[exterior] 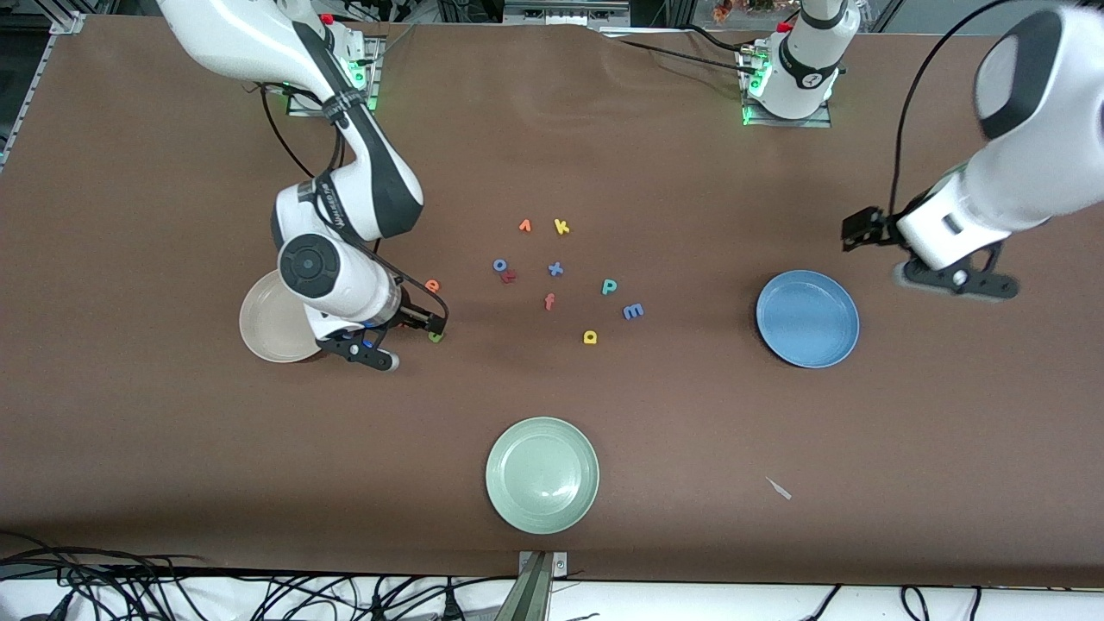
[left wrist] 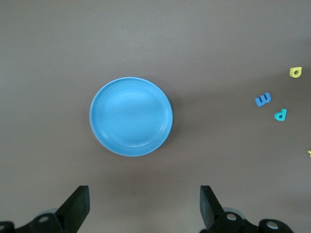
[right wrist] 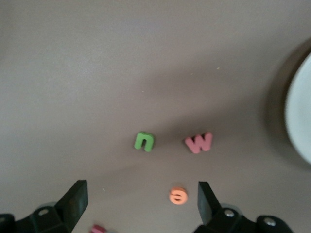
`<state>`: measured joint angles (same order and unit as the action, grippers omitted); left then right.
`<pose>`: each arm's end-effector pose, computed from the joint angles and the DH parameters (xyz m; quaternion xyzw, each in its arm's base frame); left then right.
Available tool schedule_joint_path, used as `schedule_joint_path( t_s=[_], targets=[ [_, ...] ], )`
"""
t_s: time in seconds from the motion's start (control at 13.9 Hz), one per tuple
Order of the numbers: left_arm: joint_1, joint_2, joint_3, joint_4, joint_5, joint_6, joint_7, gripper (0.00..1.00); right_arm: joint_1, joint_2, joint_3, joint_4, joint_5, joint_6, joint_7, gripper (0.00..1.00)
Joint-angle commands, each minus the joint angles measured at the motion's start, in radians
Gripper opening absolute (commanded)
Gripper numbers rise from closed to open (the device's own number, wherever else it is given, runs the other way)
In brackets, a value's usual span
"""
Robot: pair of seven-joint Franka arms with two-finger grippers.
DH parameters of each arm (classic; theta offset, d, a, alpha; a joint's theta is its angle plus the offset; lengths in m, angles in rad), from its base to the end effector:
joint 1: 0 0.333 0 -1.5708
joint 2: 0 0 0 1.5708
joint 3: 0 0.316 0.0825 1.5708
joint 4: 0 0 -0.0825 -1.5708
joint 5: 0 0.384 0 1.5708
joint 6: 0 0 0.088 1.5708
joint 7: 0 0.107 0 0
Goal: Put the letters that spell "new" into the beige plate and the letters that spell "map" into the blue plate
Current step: 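Grasp green u with the right gripper while the left gripper grasps teal d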
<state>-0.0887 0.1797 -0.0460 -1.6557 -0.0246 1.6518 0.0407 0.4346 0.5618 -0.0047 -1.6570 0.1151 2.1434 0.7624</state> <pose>0.5913 -0.0809 0.4873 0.9920 -0.0851 -0.0922 0.0119 0.6105 0.2856 0.2774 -0.9785 0.1973 0.0569 0.0169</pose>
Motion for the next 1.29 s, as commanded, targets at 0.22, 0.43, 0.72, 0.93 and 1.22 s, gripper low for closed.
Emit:
schedule_joint_path(
  t_s=[0.22, 0.43, 0.72, 0.93, 1.22],
  targets=[
    [-0.069, 0.148, 0.005, 0.094, -0.028, 0.069, -0.209, 1.00, 0.033, 0.047, -0.006, -0.073, 0.012, 0.179, 0.094, 1.00],
    [-0.130, 0.188, 0.005, 0.097, -0.026, 0.083, -0.495, 1.00, 0.036, 0.067, -0.006, -0.099, 0.012, 0.239, 0.109, 1.00],
    [-0.210, 0.265, 0.005, 0.097, -0.031, 0.117, -0.928, 1.00, 0.038, 0.098, -0.006, -0.099, 0.014, 0.257, 0.141, 1.00],
    [-0.241, 0.316, 0.006, 0.097, -0.127, 0.218, -1.193, 1.00, 0.039, 0.115, -0.005, -0.099, 0.014, 0.265, 0.149, 0.95],
    [-0.310, 0.355, 0.006, 0.097, -0.161, 0.304, -1.317, 1.00, 0.039, 0.125, -0.005, -0.096, 0.014, 0.266, 0.149, 0.79]
  ],
)
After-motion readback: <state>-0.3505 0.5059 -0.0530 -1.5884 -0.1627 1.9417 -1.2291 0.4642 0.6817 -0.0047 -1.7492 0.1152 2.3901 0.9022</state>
